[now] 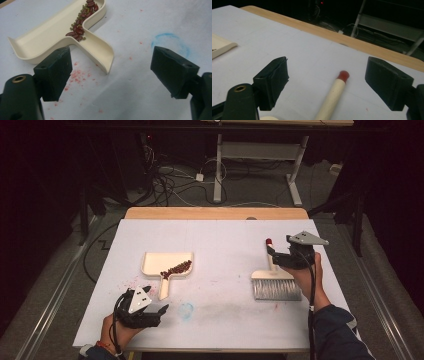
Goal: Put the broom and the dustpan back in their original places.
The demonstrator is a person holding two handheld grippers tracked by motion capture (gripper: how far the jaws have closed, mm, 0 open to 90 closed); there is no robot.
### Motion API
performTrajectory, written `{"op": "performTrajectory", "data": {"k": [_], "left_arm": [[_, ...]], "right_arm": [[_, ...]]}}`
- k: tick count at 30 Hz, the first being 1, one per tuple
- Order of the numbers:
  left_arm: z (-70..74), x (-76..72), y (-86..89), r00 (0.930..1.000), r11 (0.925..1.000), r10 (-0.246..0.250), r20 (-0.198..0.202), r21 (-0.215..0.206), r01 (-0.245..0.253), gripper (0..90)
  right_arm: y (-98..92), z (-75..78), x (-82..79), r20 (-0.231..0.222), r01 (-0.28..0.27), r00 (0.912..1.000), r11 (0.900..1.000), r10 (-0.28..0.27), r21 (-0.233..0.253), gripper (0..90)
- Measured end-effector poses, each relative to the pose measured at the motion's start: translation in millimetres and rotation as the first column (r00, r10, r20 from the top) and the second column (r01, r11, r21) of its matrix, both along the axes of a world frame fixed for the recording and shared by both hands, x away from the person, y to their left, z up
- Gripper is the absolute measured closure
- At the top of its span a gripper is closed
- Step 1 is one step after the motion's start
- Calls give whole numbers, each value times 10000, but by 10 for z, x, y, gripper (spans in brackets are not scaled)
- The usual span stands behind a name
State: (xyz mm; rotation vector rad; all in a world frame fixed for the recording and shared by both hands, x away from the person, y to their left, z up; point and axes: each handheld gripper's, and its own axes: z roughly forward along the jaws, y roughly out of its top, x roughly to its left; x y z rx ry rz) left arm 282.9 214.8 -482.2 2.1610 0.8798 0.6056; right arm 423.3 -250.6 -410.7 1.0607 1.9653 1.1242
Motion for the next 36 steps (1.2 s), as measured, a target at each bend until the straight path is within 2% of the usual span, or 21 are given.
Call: {"op": "performTrajectory", "data": {"k": [3,8,15,36], "left_arm": [[-10,21,12,9999,10000,95,-86,20,-95,177],[-8,21,17,9999,9999,133,-96,-101,-134,176],[1,10,-30,9999,9999,-140,-93,-25,140,176],[-5,12,-65,9992,9991,-399,-95,112,400,185]], "right_arm": [[27,15,-20,96,-231,9997,9997,231,-25,189],[40,31,-34,334,-183,9993,9998,184,-34,180],[12,88,-95,608,-154,9980,9998,149,87,182],[78,257,-348,1241,-818,9889,9966,817,-48,182]]}}
